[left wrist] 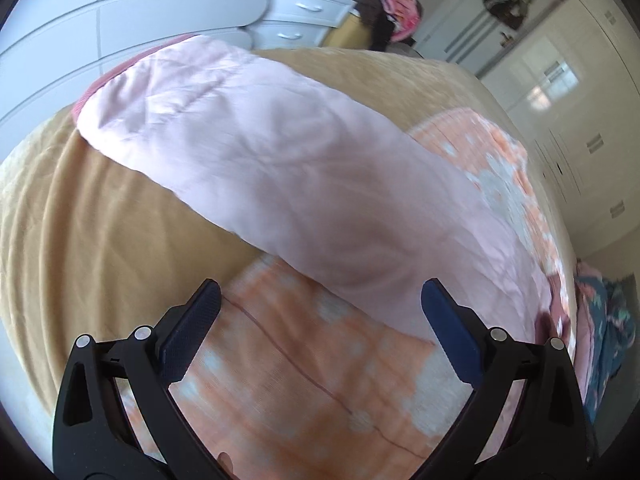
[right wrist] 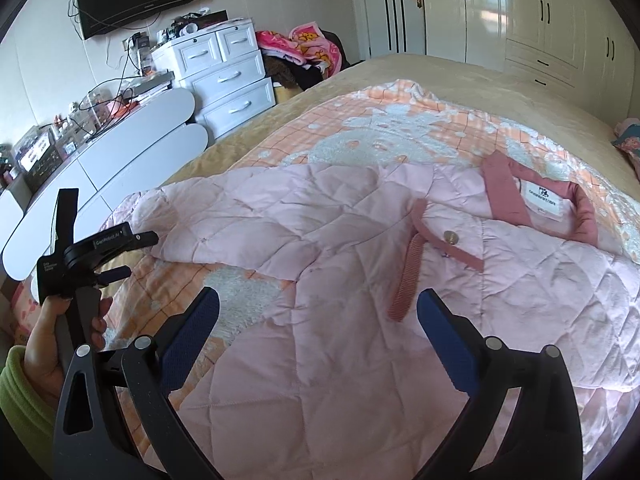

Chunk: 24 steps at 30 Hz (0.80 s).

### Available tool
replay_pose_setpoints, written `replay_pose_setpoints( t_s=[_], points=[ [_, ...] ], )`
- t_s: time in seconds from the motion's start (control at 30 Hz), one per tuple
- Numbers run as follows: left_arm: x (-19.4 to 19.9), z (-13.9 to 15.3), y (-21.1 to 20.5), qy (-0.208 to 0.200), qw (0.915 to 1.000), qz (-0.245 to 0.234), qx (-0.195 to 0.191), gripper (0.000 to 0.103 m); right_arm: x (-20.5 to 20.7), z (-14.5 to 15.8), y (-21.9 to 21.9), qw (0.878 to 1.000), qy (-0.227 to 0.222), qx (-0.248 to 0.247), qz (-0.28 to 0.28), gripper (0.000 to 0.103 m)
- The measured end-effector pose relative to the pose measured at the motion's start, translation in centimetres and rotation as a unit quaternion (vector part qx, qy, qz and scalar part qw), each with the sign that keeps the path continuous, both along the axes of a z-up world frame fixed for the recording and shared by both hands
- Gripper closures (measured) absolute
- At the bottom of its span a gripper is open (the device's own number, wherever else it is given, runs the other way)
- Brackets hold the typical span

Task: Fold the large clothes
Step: 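Lift the other sleeve by its cuff with the left tool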

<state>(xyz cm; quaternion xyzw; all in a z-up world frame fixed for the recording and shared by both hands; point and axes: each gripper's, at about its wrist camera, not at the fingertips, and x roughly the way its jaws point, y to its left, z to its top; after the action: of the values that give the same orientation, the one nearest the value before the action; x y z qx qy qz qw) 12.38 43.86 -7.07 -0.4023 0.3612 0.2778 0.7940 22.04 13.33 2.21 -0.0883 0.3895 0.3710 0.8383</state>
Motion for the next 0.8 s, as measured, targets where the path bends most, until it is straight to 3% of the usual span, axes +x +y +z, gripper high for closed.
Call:
replay_pose_setpoints(
  t_s=[0.37,0.43,0.5,0.6,0.67,0.8],
  points=[
    [-0.5,-1.3,6.2,-0.021,0.9968,0.074,-0.020,0.012,1.1,-1.3,-1.2,1.000,0.012,-0.003,-0.019,0.004],
    [-0.2,-1.0,6.8,-0.011,0.9962,0.086,-0.007,0.029,1.3,-1.4,-1.8,1.000,0.015,-0.001,-0.027,0.004],
    [0.1,-0.6,7.0,-0.003,0.9958,0.092,0.005,0.057,1.6,-1.5,-2.4,0.999,0.018,0.004,-0.034,0.004],
    [0.0,0.8,6.5,-0.016,0.9959,0.085,0.026,0.081,2.0,-1.7,-3.6,0.998,0.027,0.010,-0.046,0.004],
    [-0.1,2.5,5.9,-0.033,0.9956,0.076,0.043,0.088,2.0,-1.7,-4.3,0.998,0.029,0.013,-0.051,0.004],
    [-0.3,6.0,4.3,-0.055,0.9932,0.069,0.076,0.089,1.9,-1.0,-6.1,0.997,0.037,0.029,-0.061,0.004]
  ],
)
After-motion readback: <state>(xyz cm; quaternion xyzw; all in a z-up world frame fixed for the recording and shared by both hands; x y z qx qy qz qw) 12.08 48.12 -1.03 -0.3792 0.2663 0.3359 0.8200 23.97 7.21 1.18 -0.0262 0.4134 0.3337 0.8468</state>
